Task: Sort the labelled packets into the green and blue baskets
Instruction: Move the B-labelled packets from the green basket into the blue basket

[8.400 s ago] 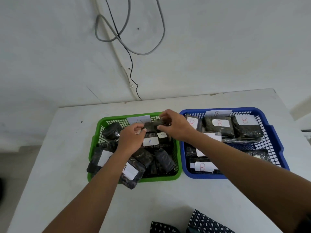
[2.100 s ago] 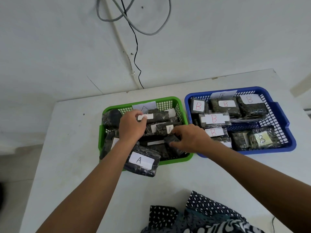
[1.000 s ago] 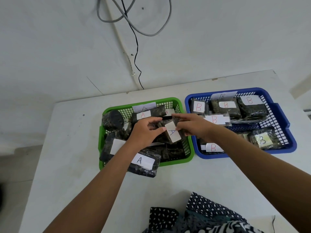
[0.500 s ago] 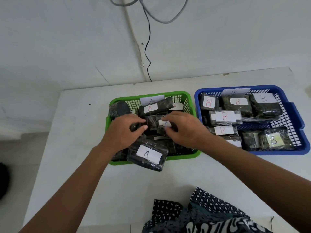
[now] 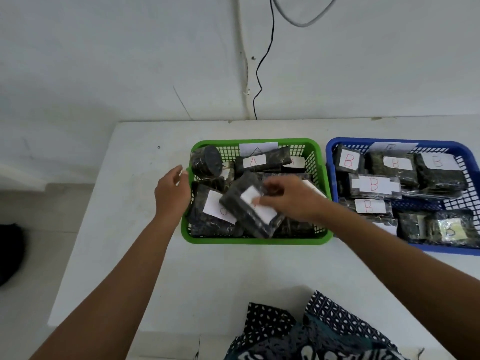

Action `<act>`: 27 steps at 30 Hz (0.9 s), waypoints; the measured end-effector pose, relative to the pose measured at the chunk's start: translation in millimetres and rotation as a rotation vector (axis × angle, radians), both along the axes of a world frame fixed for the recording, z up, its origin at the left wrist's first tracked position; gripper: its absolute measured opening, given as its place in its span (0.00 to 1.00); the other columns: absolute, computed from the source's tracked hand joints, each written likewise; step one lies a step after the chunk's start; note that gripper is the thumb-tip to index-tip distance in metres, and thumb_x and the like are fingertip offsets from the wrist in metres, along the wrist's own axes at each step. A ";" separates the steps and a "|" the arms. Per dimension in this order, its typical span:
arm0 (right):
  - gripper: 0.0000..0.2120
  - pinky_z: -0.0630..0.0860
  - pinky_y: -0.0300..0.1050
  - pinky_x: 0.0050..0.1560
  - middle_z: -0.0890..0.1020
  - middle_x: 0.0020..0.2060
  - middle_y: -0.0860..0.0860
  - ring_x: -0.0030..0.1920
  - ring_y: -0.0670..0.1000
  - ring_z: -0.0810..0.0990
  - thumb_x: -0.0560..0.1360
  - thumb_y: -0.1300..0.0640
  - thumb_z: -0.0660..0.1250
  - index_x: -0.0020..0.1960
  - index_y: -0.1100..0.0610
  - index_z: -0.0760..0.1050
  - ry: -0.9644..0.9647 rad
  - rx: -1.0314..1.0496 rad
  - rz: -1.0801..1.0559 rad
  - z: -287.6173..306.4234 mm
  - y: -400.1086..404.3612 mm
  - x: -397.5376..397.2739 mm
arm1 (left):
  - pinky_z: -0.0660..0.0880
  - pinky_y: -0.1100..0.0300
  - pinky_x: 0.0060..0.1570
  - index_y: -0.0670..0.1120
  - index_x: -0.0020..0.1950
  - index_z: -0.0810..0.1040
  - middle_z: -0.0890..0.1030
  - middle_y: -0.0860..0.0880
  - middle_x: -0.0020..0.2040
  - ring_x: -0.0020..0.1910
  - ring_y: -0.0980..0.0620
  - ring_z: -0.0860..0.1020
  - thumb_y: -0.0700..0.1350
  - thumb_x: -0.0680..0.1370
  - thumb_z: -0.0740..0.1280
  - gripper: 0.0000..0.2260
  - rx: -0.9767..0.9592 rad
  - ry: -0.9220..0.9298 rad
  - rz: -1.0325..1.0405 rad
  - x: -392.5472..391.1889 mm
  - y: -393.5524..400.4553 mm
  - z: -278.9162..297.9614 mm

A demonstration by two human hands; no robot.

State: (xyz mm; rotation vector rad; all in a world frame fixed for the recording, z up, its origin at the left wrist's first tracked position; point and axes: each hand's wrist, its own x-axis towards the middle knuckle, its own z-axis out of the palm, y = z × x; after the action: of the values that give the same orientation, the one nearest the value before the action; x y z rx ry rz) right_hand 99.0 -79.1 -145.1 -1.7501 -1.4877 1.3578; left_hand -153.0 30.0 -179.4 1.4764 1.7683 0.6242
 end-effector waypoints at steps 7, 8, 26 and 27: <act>0.09 0.70 0.43 0.36 0.79 0.38 0.44 0.38 0.48 0.78 0.75 0.43 0.72 0.48 0.47 0.77 -0.376 0.120 -0.086 -6.2 52.7 2.5 | 0.79 0.45 0.55 0.63 0.36 0.79 0.81 0.58 0.38 0.50 0.44 0.82 0.47 0.80 0.64 0.16 -0.081 -0.122 0.042 5.5 8.7 -10.9; 0.13 0.74 0.45 0.41 0.81 0.43 0.44 0.43 0.50 0.79 0.75 0.43 0.71 0.55 0.48 0.79 -0.384 0.105 -0.068 -9.6 56.9 -1.0 | 0.79 0.45 0.55 0.64 0.36 0.79 0.81 0.59 0.38 0.49 0.45 0.82 0.48 0.81 0.65 0.16 -0.074 -0.130 0.043 4.6 8.6 -12.0; 0.35 0.64 0.49 0.66 0.77 0.69 0.48 0.68 0.52 0.74 0.77 0.35 0.63 0.79 0.42 0.56 -0.605 0.330 0.518 -17.7 61.7 -74.4 | 0.80 0.62 0.42 0.65 0.35 0.84 0.84 0.63 0.37 0.42 0.58 0.83 0.48 0.80 0.66 0.17 -0.161 -0.364 0.105 -8.0 -0.5 -11.8; 0.34 0.61 0.52 0.70 0.74 0.72 0.47 0.71 0.51 0.71 0.77 0.35 0.62 0.79 0.39 0.54 -0.618 0.287 0.568 -16.0 64.1 -76.4 | 0.79 0.64 0.40 0.64 0.36 0.84 0.84 0.63 0.37 0.40 0.60 0.83 0.47 0.80 0.66 0.16 -0.161 -0.383 0.115 -9.9 -2.9 -10.0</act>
State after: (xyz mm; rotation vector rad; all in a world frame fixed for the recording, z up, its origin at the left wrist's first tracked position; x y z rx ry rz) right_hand 22.6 -15.0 -161.2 -1.7014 -2.5203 0.7697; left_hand -162.9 27.2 -189.4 1.0703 1.5685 0.7491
